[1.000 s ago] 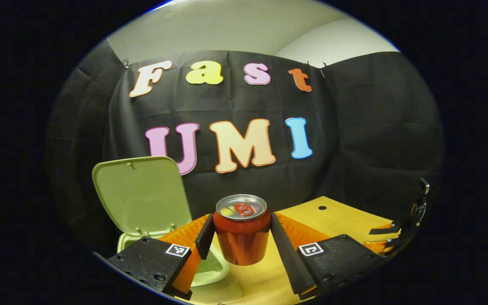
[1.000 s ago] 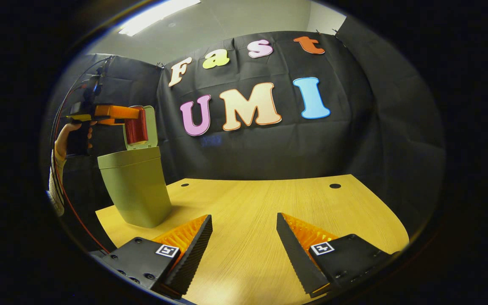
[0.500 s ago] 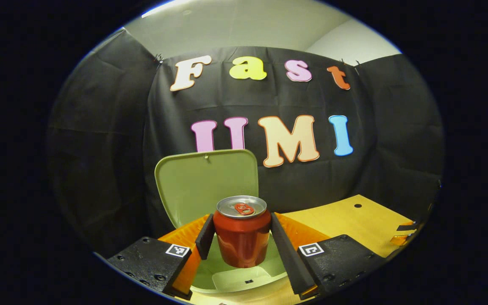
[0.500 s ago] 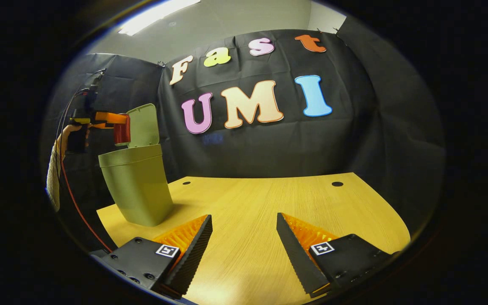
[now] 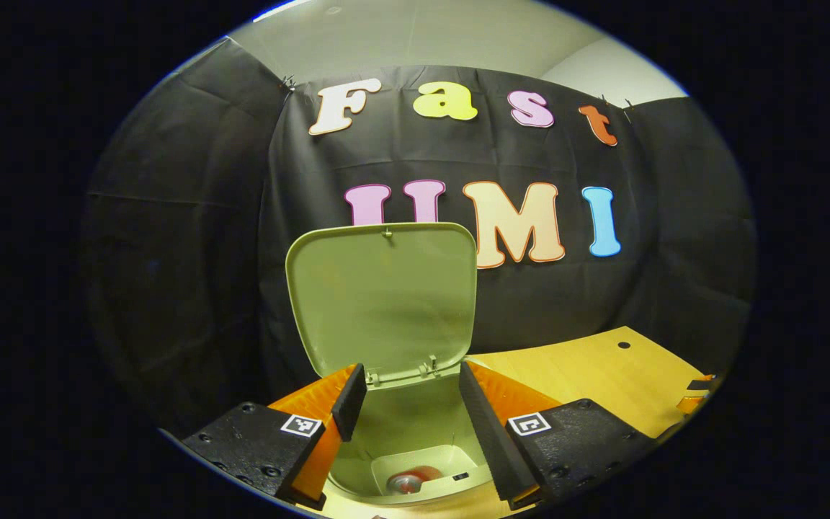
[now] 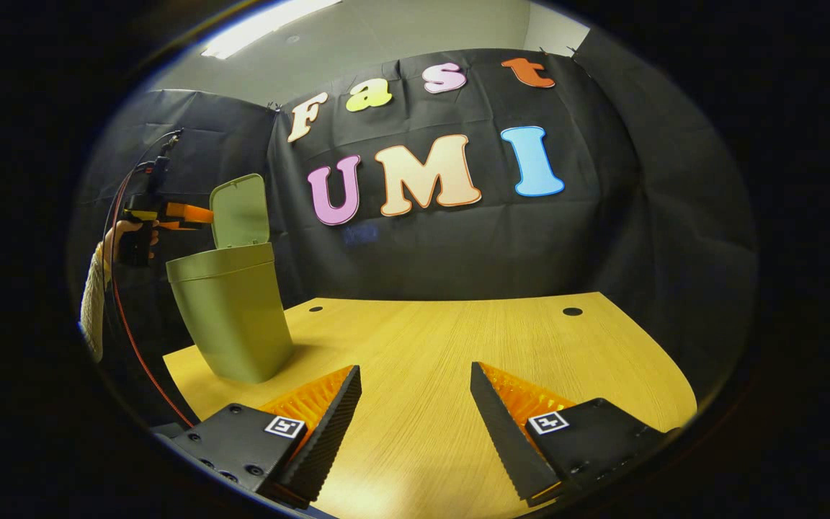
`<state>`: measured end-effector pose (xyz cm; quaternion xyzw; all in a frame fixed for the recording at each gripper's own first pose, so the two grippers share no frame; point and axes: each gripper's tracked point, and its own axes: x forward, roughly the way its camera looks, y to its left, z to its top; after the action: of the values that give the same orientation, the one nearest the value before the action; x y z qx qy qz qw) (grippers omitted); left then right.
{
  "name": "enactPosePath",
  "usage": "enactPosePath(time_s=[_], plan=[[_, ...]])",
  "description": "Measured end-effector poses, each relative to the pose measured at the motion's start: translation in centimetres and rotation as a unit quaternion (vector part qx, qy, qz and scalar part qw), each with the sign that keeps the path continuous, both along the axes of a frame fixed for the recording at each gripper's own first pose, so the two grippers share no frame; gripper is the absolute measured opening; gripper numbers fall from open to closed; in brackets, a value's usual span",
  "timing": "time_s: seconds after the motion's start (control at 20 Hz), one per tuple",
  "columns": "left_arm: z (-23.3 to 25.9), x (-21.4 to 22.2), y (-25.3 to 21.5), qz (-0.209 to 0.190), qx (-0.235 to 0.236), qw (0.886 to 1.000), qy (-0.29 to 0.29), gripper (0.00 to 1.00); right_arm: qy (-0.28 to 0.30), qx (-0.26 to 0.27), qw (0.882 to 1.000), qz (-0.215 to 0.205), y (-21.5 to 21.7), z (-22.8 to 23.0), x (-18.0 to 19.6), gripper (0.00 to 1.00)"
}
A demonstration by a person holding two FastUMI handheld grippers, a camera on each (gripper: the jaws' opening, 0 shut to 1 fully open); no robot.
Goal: Press the lid of the desktop garbage bin to open it, pick up the crumpled paper on the desktop and throw it into the bin, then pick up the pop can on the desktop and drop it into the bin, and finally close the garbage bin lid.
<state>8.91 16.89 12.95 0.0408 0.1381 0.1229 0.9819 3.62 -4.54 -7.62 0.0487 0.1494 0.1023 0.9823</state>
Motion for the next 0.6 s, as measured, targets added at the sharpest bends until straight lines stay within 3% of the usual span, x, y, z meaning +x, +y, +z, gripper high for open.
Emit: enactPosePath(time_s=[0.25,0.4,0.55,0.6], plan=[[2.3,0.9,0.6,0.013,-0.003,1.0,-0.018,0.87,0.002,-0.004,1.0,0.006,0.2,0.1,0.0,0.96],[4.2,1.9,1.4,0.022,-0.001,0.999,-0.029,0.81,-0.001,-0.004,1.0,0.007,0.1,0.2,-0.1,0.96],[6.2,2.7,1.9,0.029,0.006,0.999,-0.036,0.87,-0.001,-0.005,1.0,0.006,0.0,0.2,-0.1,0.96],[6.9,3.1,2.1,0.032,0.005,0.999,-0.042,0.84,0.0,-0.004,1.0,0.006,0.0,0.2,-0.2,0.96]])
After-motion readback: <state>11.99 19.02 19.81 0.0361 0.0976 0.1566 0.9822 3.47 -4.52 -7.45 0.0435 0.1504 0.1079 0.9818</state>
